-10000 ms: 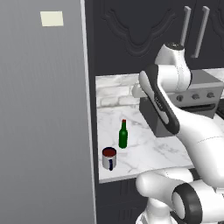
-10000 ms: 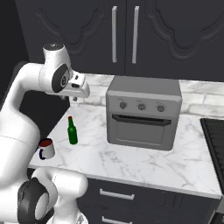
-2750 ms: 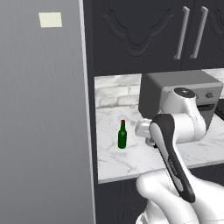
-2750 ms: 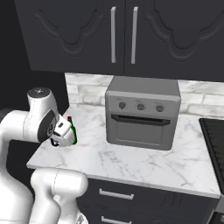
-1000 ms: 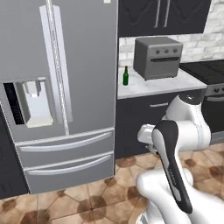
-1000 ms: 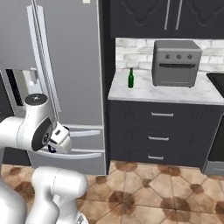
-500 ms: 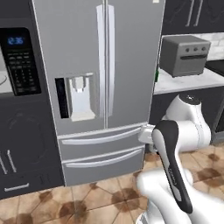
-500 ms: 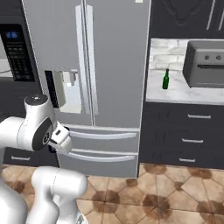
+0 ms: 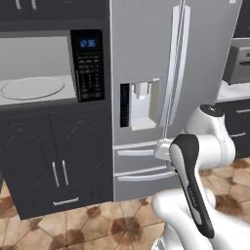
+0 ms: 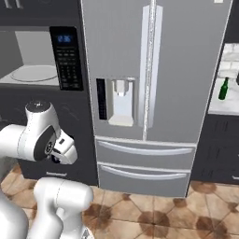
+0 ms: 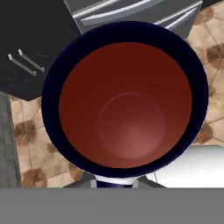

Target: Place the microwavable item in the microwave. Then, close the microwave door and press the start button.

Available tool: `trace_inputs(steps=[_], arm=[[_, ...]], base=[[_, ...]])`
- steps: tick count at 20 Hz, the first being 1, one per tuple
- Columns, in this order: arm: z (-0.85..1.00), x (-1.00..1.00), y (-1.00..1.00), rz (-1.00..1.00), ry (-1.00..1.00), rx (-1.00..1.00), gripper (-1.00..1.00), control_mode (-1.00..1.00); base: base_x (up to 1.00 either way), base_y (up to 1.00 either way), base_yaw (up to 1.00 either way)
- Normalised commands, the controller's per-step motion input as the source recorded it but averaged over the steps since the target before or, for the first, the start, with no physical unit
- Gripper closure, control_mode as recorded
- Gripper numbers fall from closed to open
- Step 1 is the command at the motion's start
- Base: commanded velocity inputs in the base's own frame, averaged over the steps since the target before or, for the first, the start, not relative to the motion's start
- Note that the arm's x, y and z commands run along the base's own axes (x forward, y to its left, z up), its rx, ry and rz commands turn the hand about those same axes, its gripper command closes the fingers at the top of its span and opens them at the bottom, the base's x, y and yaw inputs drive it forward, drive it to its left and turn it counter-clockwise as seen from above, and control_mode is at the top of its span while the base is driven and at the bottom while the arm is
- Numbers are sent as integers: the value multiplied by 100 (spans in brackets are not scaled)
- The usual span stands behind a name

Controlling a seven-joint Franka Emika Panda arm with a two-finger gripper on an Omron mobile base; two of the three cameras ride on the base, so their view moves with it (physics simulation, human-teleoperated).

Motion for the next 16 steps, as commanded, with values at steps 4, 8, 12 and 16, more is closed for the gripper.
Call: trace_inputs(steps=[4,8,12,16], arm=[[0,0,0,0,0,0,100,100],[0,0,0,0,0,0,100,100],[0,0,0,0,0,0,100,100],[0,0,0,0,0,0,100,100]], base=[[50,73,9],[57,31,13],[56,40,11],[29,78,3]])
